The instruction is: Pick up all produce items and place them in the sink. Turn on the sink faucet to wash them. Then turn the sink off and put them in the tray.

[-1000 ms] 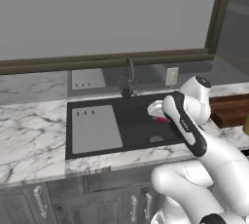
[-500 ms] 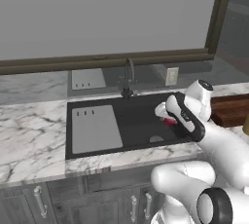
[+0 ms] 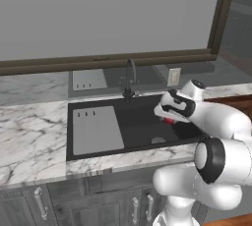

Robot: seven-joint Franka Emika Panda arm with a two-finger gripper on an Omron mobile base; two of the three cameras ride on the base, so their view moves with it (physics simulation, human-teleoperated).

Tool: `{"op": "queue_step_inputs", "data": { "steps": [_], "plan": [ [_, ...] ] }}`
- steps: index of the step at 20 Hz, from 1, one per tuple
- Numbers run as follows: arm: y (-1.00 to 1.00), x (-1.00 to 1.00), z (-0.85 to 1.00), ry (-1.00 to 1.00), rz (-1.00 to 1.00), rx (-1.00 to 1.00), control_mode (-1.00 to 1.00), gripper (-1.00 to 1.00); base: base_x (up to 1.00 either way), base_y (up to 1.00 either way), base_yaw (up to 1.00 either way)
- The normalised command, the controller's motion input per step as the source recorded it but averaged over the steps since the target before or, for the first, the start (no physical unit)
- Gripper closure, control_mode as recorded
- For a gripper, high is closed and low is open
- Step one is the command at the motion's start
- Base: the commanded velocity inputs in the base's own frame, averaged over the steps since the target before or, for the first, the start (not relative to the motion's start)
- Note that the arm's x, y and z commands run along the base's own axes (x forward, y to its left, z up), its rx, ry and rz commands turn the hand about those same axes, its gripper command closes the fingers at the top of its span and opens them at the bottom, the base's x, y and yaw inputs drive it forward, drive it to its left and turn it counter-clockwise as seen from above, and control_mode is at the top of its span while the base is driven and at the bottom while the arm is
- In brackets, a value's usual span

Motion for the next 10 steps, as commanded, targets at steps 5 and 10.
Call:
{"op": "queue_step_inputs", "data": {
  "steps": [5, 10],
  "plan": [
    [-0.17, 0.46, -0.27, 0.08, 0.00, -0.03, -1.00, 1.00, 0.00, 0.00, 0.00],
    [-0.10, 0.41, -0.34, 0.08, 0.07, -0.05, -1.00, 1.00, 0.00, 0.00, 0.00]
  ]
}}
